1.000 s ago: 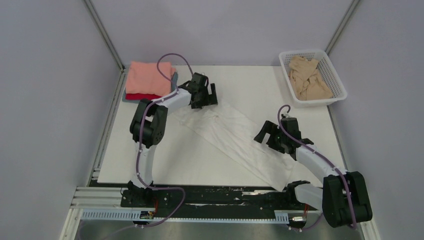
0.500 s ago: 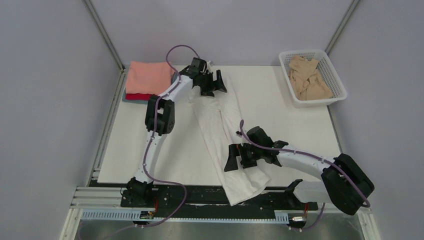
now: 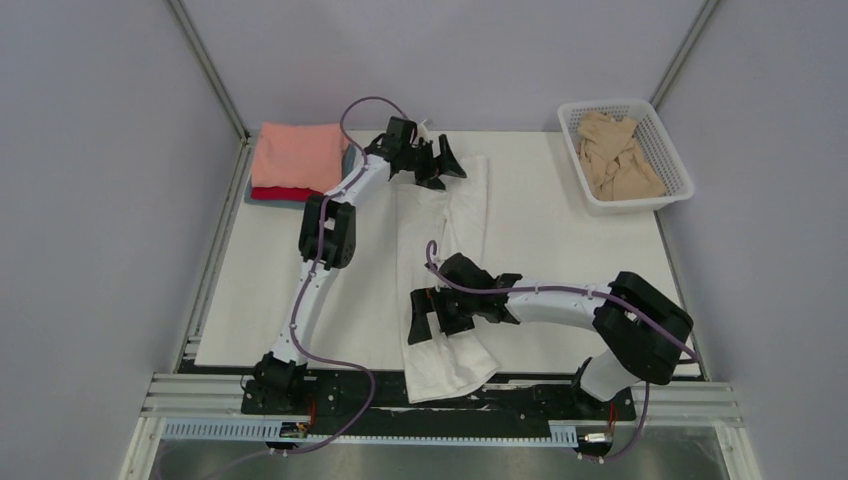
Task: Fold and stack the t-shirts
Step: Rotate the tshirt 90 degrees
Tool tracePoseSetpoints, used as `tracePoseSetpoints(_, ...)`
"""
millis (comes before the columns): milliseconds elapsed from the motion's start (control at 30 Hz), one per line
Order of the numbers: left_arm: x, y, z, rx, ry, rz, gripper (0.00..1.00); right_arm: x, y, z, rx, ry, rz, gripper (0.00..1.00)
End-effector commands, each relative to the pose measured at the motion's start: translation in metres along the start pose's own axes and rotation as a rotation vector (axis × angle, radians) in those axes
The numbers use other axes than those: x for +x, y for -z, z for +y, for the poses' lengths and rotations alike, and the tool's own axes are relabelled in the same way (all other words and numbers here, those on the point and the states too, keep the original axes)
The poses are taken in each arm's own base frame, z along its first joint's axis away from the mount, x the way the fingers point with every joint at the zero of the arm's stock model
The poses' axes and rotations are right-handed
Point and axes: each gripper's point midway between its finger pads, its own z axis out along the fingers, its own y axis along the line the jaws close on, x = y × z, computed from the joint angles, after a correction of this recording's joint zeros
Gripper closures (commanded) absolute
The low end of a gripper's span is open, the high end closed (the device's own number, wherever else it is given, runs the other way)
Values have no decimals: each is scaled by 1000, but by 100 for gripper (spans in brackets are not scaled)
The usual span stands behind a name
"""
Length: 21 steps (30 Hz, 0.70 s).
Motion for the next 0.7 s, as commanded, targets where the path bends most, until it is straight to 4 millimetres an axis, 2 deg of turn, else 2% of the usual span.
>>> tracePoseSetpoints(0,-26,-10,1,-1,10,-104,0,-49,-9,7,29,-81,-212,0)
tracePoseSetpoints(100,-40,-14,-3,36,18,-155,0,-60,-10,0,73,-118,-265,0)
tracePoseSetpoints(200,-47,-20,-2,66,67,-186,0,-60,-7,-12,138,-135,-275,0)
tracePoseSetpoints(300,-53,-22,12,27,89,-219,0,-52,7,-36,245,-167,-293,0)
tracePoseSetpoints(400,-59,-18,22,5,109,-240,0,-34,26,-56,298,-212,-306,0)
tracePoseSetpoints(500,-68,-12,32,-11,131,-265,0,-19,41,-68,310,-240,-345,0)
tracePoseSetpoints(667,-72,-10,27,11,127,-277,0,-10,58,-78,306,-270,-411,0)
